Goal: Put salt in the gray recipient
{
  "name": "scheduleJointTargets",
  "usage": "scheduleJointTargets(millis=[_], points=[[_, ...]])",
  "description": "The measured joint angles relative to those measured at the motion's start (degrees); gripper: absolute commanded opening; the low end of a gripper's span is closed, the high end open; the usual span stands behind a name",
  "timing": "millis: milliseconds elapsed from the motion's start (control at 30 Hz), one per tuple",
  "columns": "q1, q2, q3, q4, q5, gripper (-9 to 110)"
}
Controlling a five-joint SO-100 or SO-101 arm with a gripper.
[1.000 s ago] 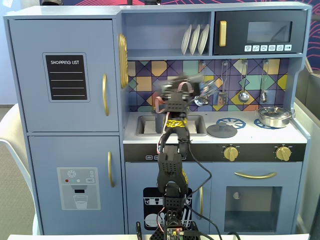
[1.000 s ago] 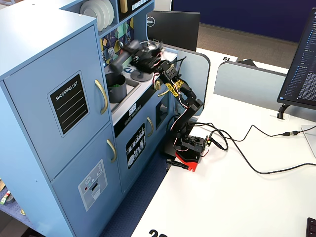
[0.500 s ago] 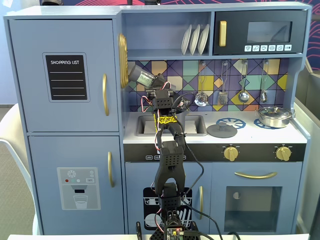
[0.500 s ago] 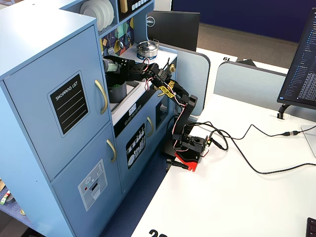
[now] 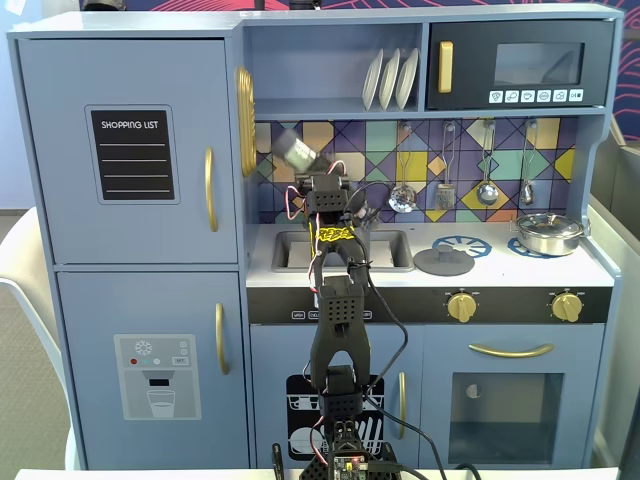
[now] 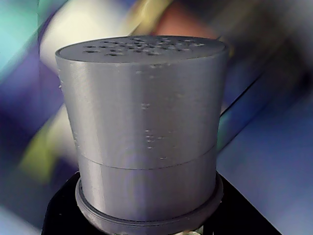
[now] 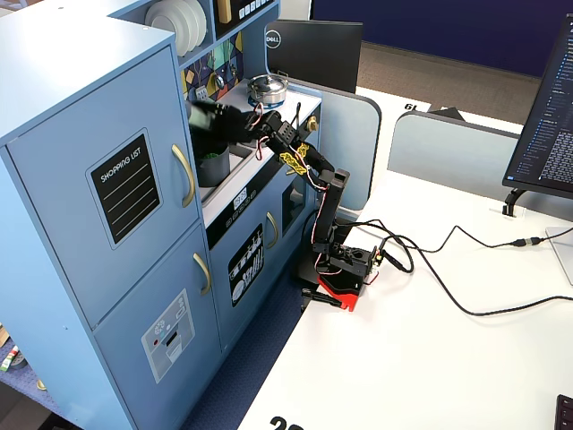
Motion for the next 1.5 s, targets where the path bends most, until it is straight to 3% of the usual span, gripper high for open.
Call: scheduleJointTargets(millis=[333, 600, 900, 1100, 1267, 1500], points=[[2.7, -5.0, -4.9, 12.5, 2.7, 0], [-0.6, -6.7, -6.5, -1.1, 0.9, 0], [1.6, -7.6, -8.3, 11.8, 1.5, 0], [0.5, -7.6, -7.2, 3.5, 0.4, 0], [3.3, -8.9, -9.1, -1.5, -14.7, 0], [23.5, -9.1, -5.9, -3.9, -57.2, 0]])
